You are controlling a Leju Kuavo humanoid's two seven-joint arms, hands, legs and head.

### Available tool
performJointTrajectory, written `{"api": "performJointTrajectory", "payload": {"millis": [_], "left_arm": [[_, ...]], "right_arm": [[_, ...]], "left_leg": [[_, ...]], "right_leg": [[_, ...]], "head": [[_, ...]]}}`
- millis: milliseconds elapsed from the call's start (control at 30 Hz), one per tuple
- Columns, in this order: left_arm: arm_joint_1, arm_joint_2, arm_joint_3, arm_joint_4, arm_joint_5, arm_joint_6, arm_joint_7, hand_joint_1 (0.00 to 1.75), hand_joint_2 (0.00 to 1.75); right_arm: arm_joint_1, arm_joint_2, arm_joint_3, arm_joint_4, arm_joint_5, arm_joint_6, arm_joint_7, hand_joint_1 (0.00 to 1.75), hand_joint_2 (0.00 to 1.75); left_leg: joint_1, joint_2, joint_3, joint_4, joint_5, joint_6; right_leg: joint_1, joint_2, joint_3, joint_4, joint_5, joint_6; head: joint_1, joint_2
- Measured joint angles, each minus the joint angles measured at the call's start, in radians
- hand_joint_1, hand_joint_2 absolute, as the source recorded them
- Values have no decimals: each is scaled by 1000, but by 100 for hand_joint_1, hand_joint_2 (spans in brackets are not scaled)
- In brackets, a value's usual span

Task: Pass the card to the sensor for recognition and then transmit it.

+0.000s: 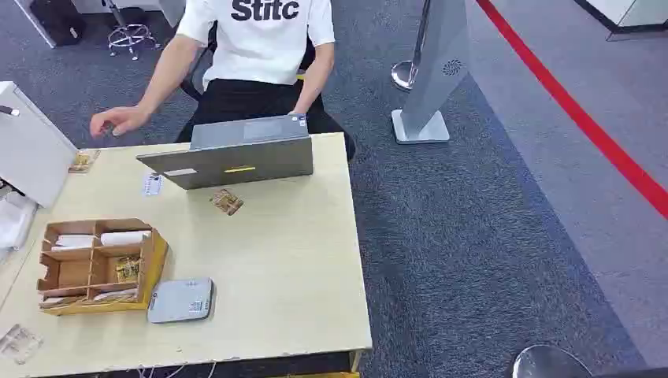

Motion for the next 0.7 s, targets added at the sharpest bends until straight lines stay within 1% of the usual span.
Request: {"api": "performJointTrajectory", "payload": {"millis": [33, 67, 100, 167, 200, 233, 400, 600, 633, 700], "left_arm": [[-4, -4, 27, 0, -4, -1, -5, 0, 175], [-7, -10, 63, 0, -6, -2, -13, 0, 175], [-9, -11, 81, 0, -7, -3, -18, 0, 175], [-12, -18, 97, 0, 0, -7, -23, 0, 175], [-15, -23, 122, 0, 8, -13, -31, 0, 0], [-20, -31, 156, 1, 17, -20, -40, 0, 175], [-39, -58, 296, 2, 73, -78, -101, 0, 175], [-64, -90, 465, 2, 150, -172, -173, 0, 175], [-68, -95, 490, 2, 160, -185, -182, 0, 175], [-75, -105, 545, 3, 183, -215, -203, 0, 175]], "right_arm": [[-2, 3, 0, 3, -8, -3, -4, 0, 0], [-4, 5, 0, 8, -19, -6, -7, 0, 0], [-4, 6, 0, 9, -21, -10, -11, 0, 0], [-5, 11, 0, 11, -29, -12, -13, 0, 0], [-9, 14, 0, 16, -39, -13, -13, 0, 0], [-10, 18, 0, 20, -49, -13, -15, 0, 0], [-18, 34, 0, 35, -105, -15, -36, 0, 0], [-36, 40, -7, 58, -181, -21, -62, 0, 0], [-39, 40, -10, 62, -191, -22, -65, 0, 175], [-46, 40, -15, 69, -217, -23, -69, 0, 175]], "left_leg": [[0, 0, 0, 0, 0, 0], [0, 0, 0, 0, 0, 0], [0, 0, 0, 0, 0, 0], [0, 0, 0, 0, 0, 0], [0, 0, 0, 0, 0, 0], [0, 0, 0, 0, 0, 0], [0, 0, 0, 0, 0, 0], [0, 0, 0, 0, 0, 0], [0, 0, 0, 0, 0, 0], [0, 0, 0, 0, 0, 0]], "right_leg": [[0, 0, 0, 0, 0, 0], [0, 0, 0, 0, 0, 0], [0, 0, 0, 0, 0, 0], [0, 0, 0, 0, 0, 0], [0, 0, 0, 0, 0, 0], [0, 0, 0, 0, 0, 0], [0, 0, 0, 0, 0, 0], [0, 0, 0, 0, 0, 0], [0, 0, 0, 0, 0, 0], [0, -1, 0, 0, 0, 0]], "head": [[0, 0], [0, 0], [0, 0], [0, 0], [0, 0], [0, 0], [0, 0], [0, 0], [0, 0], [0, 0]]}}
